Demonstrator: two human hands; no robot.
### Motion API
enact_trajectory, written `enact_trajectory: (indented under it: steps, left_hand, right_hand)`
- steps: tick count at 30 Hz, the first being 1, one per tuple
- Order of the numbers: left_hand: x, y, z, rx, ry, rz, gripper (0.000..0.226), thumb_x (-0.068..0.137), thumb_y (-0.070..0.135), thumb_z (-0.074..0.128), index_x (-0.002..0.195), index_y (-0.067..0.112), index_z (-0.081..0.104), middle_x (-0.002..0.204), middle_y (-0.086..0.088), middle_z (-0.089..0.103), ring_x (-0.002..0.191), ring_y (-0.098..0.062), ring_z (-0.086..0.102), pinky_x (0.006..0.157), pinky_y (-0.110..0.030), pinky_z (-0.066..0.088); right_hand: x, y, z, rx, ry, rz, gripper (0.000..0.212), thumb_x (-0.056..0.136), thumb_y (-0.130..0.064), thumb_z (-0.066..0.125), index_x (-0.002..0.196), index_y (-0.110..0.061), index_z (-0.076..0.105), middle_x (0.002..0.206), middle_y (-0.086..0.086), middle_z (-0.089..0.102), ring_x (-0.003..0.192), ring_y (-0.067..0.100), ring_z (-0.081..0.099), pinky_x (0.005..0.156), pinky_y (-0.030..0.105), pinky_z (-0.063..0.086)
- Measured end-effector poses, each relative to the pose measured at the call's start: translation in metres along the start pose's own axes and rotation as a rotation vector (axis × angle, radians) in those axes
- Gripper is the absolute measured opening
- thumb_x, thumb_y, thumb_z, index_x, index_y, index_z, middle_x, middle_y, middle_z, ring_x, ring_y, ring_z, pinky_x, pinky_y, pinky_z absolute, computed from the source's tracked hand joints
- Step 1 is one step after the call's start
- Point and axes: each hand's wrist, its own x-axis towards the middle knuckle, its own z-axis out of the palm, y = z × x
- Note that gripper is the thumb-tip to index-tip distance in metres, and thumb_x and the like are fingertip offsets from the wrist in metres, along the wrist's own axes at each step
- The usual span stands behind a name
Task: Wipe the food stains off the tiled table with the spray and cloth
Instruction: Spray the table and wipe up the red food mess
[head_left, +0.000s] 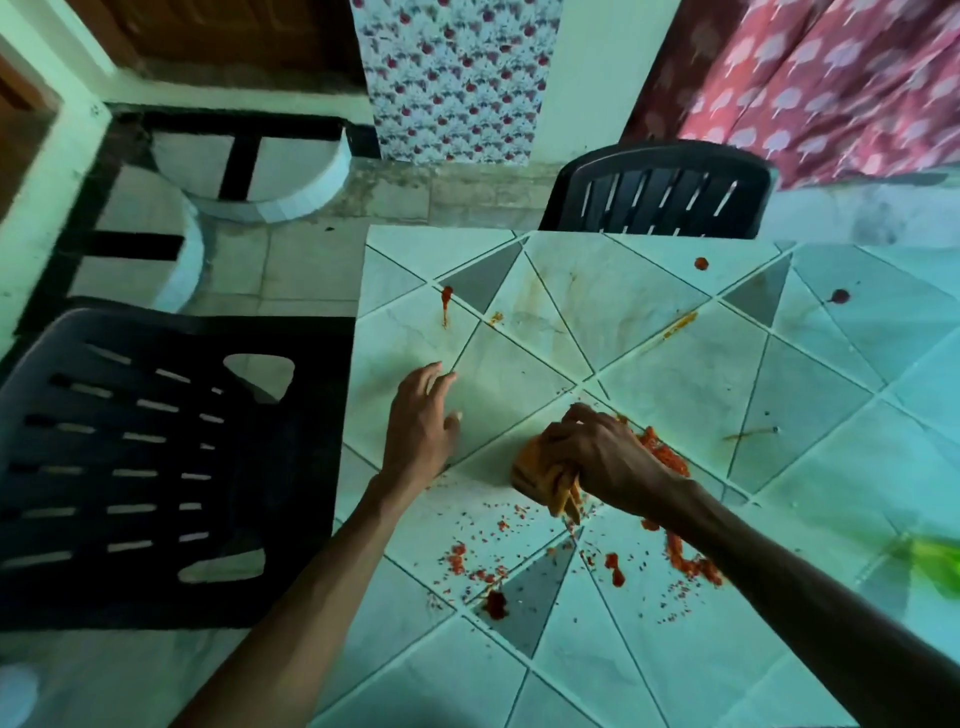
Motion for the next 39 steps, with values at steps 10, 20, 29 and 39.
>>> enact_trajectory:
  steps: [10,20,29,39]
  left_hand:
    - [0.009,0.024,0.017,0.139,-0.264,0.101,0.072,0.085,0.028,0.071,0.146,0.011,0.039,0.156,-0.009,0.032,0.144,-0.026,0.027,0.119,-0.035,0.021]
    - [0.005,0.022,0.018,0.131,-0.266,0.115,0.077,0.075,0.022,0.082,0.141,0.009,0.044,0.148,-0.011,0.038,0.135,-0.029,0.035,0.111,-0.034,0.029]
    - [0.003,0.033,0.019,0.131,-0.231,0.091,0.068,0.078,0.016,0.077,0.139,0.007,0.047,0.15,-0.013,0.038,0.138,-0.031,0.034,0.116,-0.039,0.028]
    - [0.013,0.069,0.039,0.101,-0.276,0.131,0.074,0.079,-0.003,0.068,0.146,0.003,0.037,0.154,-0.013,0.034,0.142,-0.028,0.029,0.117,-0.032,0.023]
  right_hand:
    - [0.065,0.068,-0.035,-0.018,0.346,0.446,0.018,0.09,-0.022,0.069,0.107,-0.018,0.073,0.109,0.006,0.069,0.097,0.031,0.053,0.075,0.048,0.051]
    - [0.007,0.007,0.04,0.052,0.234,0.501,0.028,0.087,-0.032,0.057,0.108,-0.028,0.074,0.121,0.0,0.066,0.101,0.032,0.05,0.081,0.045,0.044]
    - [-0.078,-0.074,0.082,0.142,0.183,0.409,0.031,0.083,-0.017,0.073,0.109,-0.034,0.072,0.126,-0.007,0.062,0.1,0.025,0.049,0.082,0.044,0.046]
    - [-0.066,0.0,-0.001,0.217,0.536,0.612,0.035,0.079,-0.002,0.071,0.109,-0.021,0.074,0.112,0.002,0.07,0.093,0.028,0.057,0.079,0.036,0.046]
